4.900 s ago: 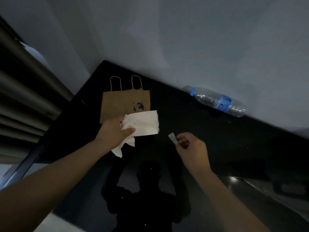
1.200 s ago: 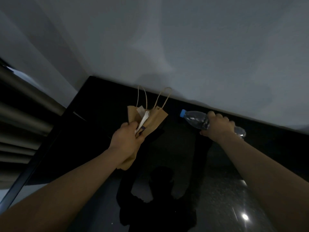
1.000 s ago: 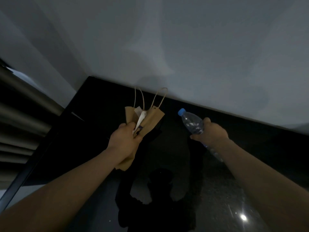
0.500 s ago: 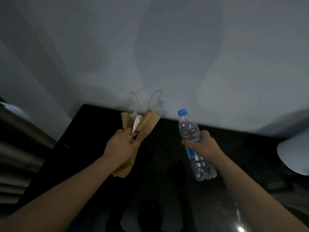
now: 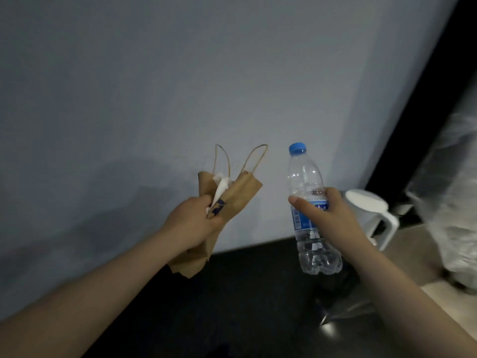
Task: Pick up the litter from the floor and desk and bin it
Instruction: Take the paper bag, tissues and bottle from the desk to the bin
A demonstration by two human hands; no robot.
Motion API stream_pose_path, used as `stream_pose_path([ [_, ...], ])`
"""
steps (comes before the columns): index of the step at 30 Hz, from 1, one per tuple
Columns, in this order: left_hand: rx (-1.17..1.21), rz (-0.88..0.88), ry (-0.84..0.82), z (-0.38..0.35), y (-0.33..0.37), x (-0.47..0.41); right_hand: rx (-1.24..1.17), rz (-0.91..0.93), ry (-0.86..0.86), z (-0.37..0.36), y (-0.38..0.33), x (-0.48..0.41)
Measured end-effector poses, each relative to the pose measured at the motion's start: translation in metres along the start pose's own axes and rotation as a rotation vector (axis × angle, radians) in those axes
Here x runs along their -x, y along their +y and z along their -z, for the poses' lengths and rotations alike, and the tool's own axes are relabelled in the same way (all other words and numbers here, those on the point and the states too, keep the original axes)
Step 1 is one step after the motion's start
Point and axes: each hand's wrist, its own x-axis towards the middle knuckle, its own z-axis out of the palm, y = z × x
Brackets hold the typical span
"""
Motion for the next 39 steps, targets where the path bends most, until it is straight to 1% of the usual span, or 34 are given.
stream_pose_path([
  [6, 0.064, -0.244, -0.034, 0.010, 0.104, -0.016, 0.001, 0.050, 0.294, 0.106, -0.023, 0.037],
  [12, 0.135, -0.477, -0.090, -0.011, 0.227, -0.015, 0.017, 0.096, 0.544, 0.211, -0.019, 0.090],
  [18, 0.223, -0.700, -0.220, -0.060, 0.366, 0.037, 0.035, 0.078, 0.770, 0.331, 0.007, 0.187],
  [20, 0.262, -0.770, -0.286, -0.078, 0.405, 0.064, 0.069, 0.063, 0.826, 0.365, 0.016, 0.223],
  [23, 0.317, -0.855, -0.337, -0.103, 0.455, 0.102, 0.110, 0.026, 0.912, 0.406, 0.029, 0.272],
  [27, 0.356, -0.951, -0.383, -0.131, 0.510, 0.144, 0.172, -0.041, 1.002, 0.446, 0.042, 0.323],
  [31, 0.365, -0.992, -0.439, -0.162, 0.555, 0.162, 0.200, -0.087, 1.075, 0.480, 0.057, 0.355],
  [35, 0.385, -1.014, -0.478, -0.195, 0.596, 0.162, 0.216, -0.105, 1.131, 0.510, 0.083, 0.365],
  [39, 0.388, -1.040, -0.510, -0.232, 0.632, 0.151, 0.248, -0.140, 1.163, 0.543, 0.115, 0.352],
])
